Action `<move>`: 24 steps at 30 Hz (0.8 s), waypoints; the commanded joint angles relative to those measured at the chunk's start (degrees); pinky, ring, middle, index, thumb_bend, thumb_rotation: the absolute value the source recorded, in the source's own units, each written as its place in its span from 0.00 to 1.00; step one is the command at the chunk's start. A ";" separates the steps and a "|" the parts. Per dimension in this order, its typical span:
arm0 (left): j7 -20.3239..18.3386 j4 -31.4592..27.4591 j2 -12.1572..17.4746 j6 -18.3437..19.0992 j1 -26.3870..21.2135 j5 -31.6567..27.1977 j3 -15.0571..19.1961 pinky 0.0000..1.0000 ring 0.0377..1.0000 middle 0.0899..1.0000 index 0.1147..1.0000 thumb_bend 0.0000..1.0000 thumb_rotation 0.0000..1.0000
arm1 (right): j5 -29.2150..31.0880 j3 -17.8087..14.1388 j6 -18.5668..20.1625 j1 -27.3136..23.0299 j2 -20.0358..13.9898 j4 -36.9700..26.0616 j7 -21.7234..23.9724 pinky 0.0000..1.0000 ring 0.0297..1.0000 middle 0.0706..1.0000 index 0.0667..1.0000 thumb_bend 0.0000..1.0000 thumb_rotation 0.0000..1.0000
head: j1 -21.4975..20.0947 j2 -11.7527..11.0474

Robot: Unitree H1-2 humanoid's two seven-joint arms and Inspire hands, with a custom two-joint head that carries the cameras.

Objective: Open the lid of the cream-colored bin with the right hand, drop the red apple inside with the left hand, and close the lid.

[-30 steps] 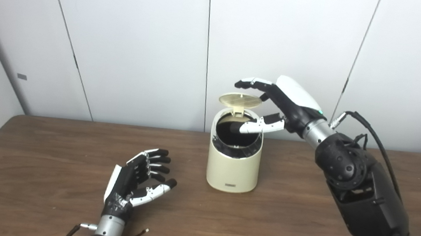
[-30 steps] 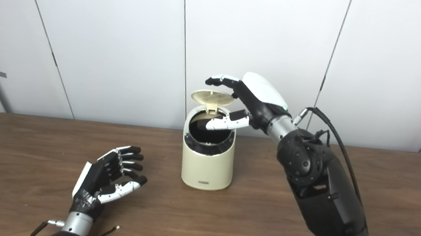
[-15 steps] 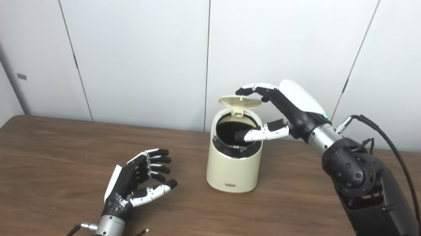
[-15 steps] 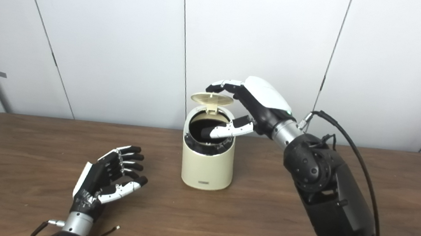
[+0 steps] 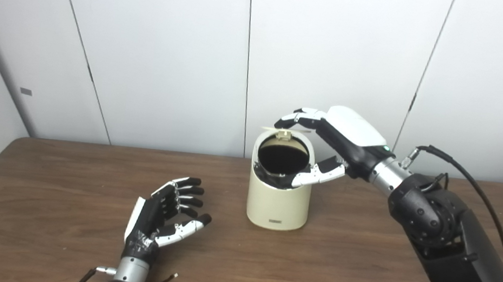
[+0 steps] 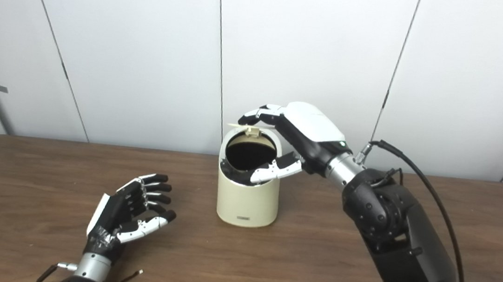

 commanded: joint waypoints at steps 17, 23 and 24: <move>0.81 0.72 -1.39 1.17 2.90 0.86 -0.19 0.53 0.60 0.65 0.69 0.66 0.00 | -7.45 1.46 -5.76 -0.49 -1.85 -2.02 2.42 0.87 0.89 0.74 0.74 0.69 0.42 | 0.54 1.74; 0.83 0.09 -1.48 1.81 3.02 0.95 -0.11 0.53 0.61 0.65 0.69 0.66 0.00 | -8.28 1.53 -6.24 0.59 -1.90 -1.94 3.62 0.88 0.90 0.74 0.75 0.69 0.42 | 0.66 2.06; 0.85 0.05 -1.50 1.89 3.00 0.95 -0.09 0.53 0.61 0.65 0.69 0.66 0.00 | -8.34 1.53 -6.47 0.78 -1.88 -1.79 3.56 0.88 0.89 0.74 0.74 0.70 0.41 | 0.66 2.06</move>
